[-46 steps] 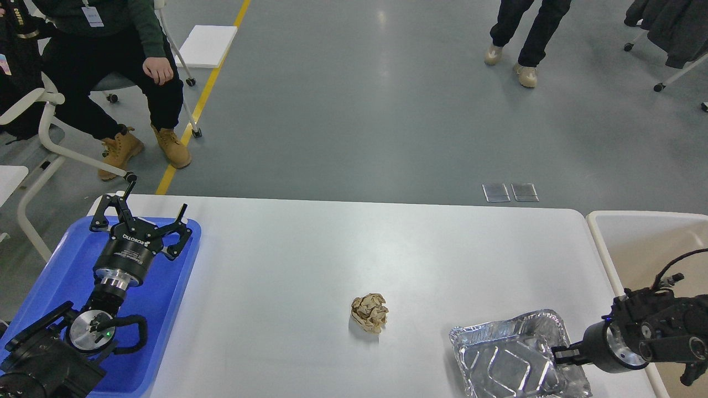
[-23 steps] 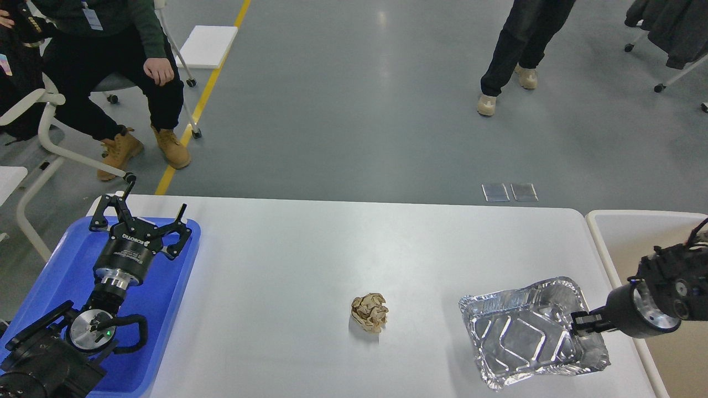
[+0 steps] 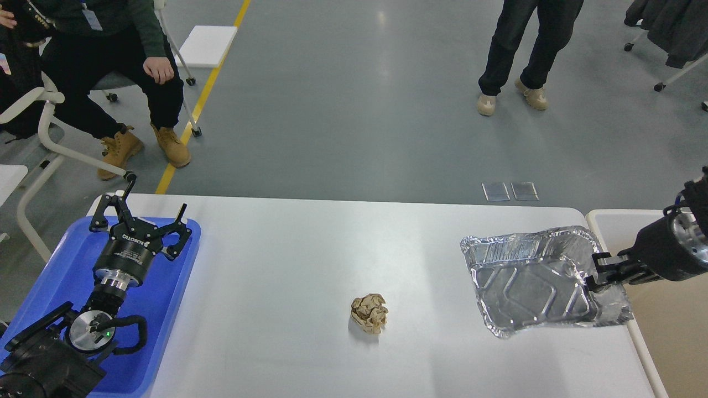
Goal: Tidy desktop
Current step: 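Carry the foil tray up and over toward the white bin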
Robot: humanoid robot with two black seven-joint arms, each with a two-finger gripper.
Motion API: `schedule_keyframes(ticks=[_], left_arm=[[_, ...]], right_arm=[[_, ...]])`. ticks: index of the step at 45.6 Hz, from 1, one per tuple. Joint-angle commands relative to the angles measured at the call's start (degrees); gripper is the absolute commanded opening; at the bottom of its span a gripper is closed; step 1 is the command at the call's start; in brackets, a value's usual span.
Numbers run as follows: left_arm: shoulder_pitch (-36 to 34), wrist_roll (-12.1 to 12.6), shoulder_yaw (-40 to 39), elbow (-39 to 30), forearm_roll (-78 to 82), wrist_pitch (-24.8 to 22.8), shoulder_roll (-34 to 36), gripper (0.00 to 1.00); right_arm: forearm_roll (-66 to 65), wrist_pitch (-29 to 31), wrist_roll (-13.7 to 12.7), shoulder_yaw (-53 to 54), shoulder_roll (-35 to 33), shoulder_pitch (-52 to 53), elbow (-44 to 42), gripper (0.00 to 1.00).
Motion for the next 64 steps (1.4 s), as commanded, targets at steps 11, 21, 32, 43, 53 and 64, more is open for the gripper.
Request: schedule_keyframes(ticks=[11, 21, 32, 43, 53, 64], left_arm=[[0.0, 0.0, 0.0, 0.0, 0.0, 0.0, 0.0, 0.99], [0.0, 0.0, 0.0, 0.0, 0.0, 0.0, 0.0, 0.99], [0.0, 0.0, 0.0, -0.1, 0.0, 0.0, 0.0, 0.99], [0.0, 0.0, 0.0, 0.0, 0.0, 0.0, 0.0, 0.99], [0.0, 0.0, 0.0, -0.1, 0.0, 0.0, 0.0, 0.99], [0.0, 0.0, 0.0, 0.0, 0.0, 0.0, 0.0, 0.99]], right_arm=[[0.1, 17.3, 0.0, -0.3, -0.7, 24.6, 0.5, 0.0], [0.1, 17.3, 0.0, -0.1, 0.0, 27.2, 0.7, 0.0], [0.3, 17.3, 0.1, -0.1, 0.4, 25.9, -0.5, 0.0], [7.4, 17.3, 0.0, -1.3, -1.0, 20.6, -8.5, 0.0], [15.0, 17.3, 0.0, -4.5, -1.6, 12.9, -14.2, 0.0], [20.7, 17.3, 0.0, -8.2, -1.7, -0.1, -29.8, 0.0]])
